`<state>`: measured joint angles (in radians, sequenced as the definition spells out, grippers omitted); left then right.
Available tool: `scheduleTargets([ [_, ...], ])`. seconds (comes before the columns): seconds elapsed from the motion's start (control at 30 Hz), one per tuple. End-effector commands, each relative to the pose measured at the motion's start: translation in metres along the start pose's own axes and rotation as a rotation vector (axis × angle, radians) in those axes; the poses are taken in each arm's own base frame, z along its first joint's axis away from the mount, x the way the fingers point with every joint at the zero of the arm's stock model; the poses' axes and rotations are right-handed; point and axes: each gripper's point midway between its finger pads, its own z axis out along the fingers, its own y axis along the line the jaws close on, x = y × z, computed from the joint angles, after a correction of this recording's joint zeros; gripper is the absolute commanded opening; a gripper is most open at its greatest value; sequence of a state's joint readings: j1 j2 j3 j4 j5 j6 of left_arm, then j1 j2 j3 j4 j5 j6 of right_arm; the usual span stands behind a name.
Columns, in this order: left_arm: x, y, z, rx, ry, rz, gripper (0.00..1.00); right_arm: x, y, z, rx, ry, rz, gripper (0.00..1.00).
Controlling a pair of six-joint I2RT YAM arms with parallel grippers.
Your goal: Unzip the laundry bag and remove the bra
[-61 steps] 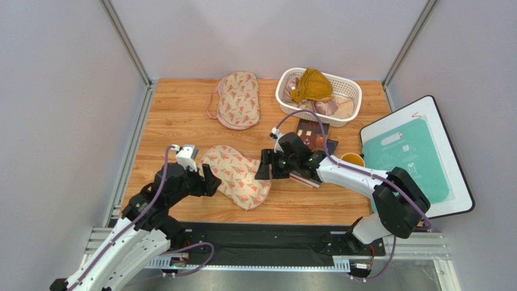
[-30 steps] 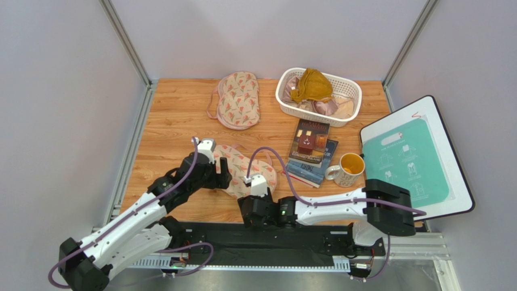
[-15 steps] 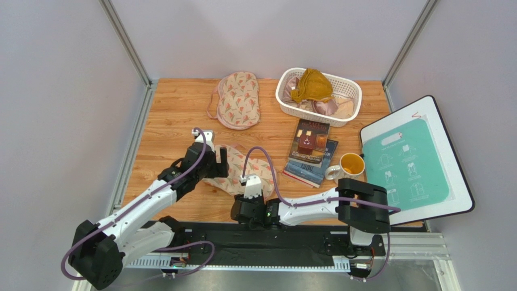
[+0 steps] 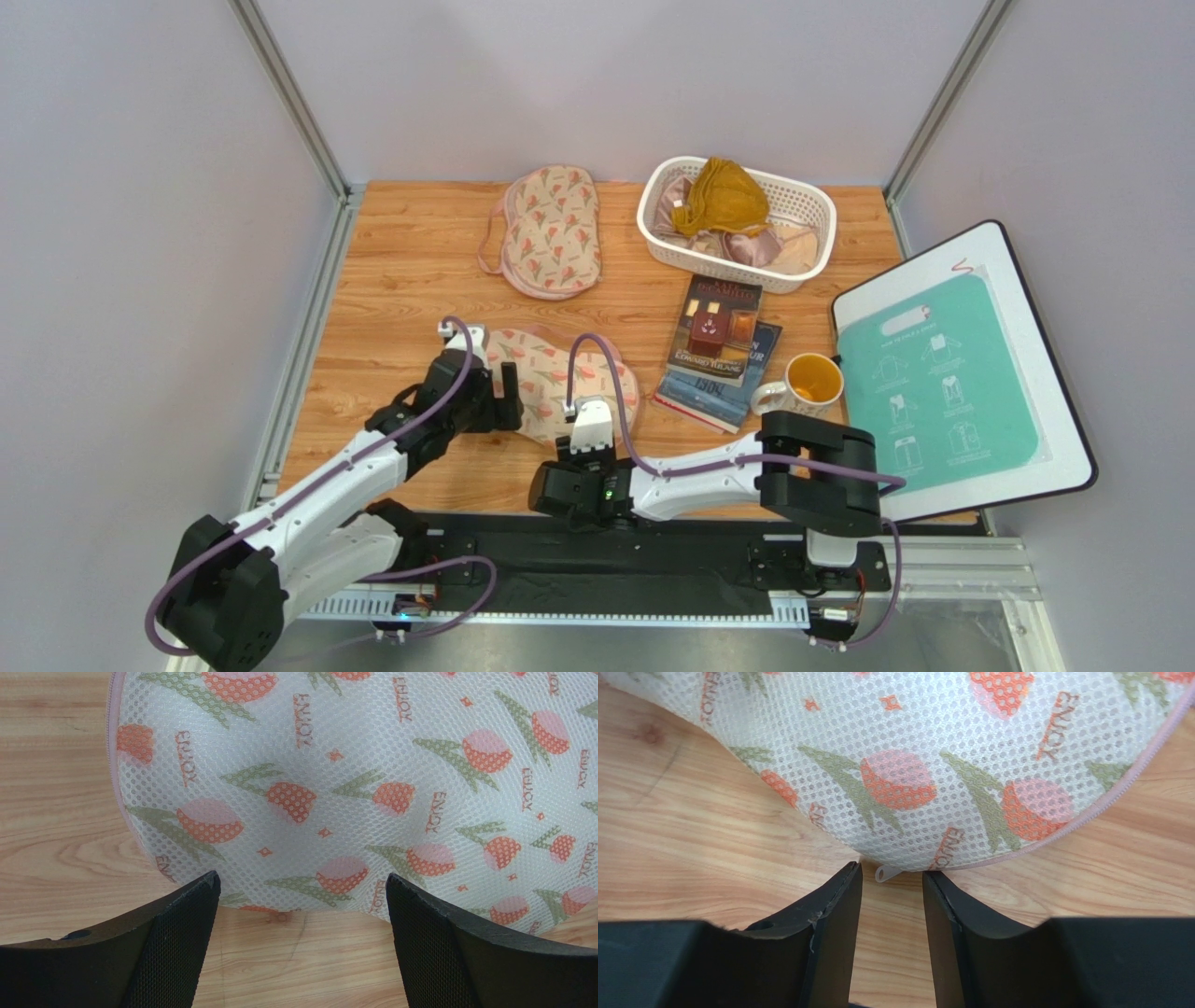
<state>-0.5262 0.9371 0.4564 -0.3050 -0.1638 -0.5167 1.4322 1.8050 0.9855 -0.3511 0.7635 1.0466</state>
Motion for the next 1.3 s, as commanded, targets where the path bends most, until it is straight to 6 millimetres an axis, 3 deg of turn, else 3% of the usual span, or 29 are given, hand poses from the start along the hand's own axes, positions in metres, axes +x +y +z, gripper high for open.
scheduleTargets([
  [0.0, -0.011, -0.003, -0.002, 0.014, -0.032, -0.021, 0.93, -0.02, -0.006, 0.007, 0.066, -0.105, 0.015, 0.41],
  [0.33, -0.01, 0.0, -0.001, 0.003, -0.03, -0.012, 0.94, -0.024, -0.006, 0.02, 0.01, -0.115, 0.032, 0.32],
  [0.6, -0.017, -0.003, -0.007, 0.021, -0.04, 0.026, 0.93, -0.023, -0.002, 0.019, -0.021, -0.103, 0.006, 0.0],
  [0.73, -0.025, -0.005, -0.018, 0.035, -0.063, 0.044, 0.92, -0.023, -0.007, 0.012, -0.042, -0.086, -0.008, 0.0],
  [0.9, -0.034, -0.033, -0.039, 0.143, -0.162, 0.134, 0.96, -0.026, -0.001, -0.004, -0.126, -0.052, -0.031, 0.0],
  [1.0, -0.028, -0.05, -0.047, 0.219, -0.189, 0.208, 0.96, -0.027, 0.0, -0.012, -0.167, -0.021, -0.029, 0.0],
  [1.13, -0.004, -0.068, -0.048, 0.345, -0.186, 0.31, 0.96, -0.026, 0.003, -0.024, -0.233, 0.02, -0.016, 0.0],
  [1.17, -0.007, -0.074, -0.05, 0.377, -0.216, 0.313, 0.96, -0.028, 0.003, -0.028, -0.247, 0.02, -0.01, 0.0],
  [1.27, 0.002, -0.076, -0.048, 0.417, -0.226, 0.354, 0.96, -0.029, 0.006, -0.035, -0.286, 0.033, -0.002, 0.0],
])
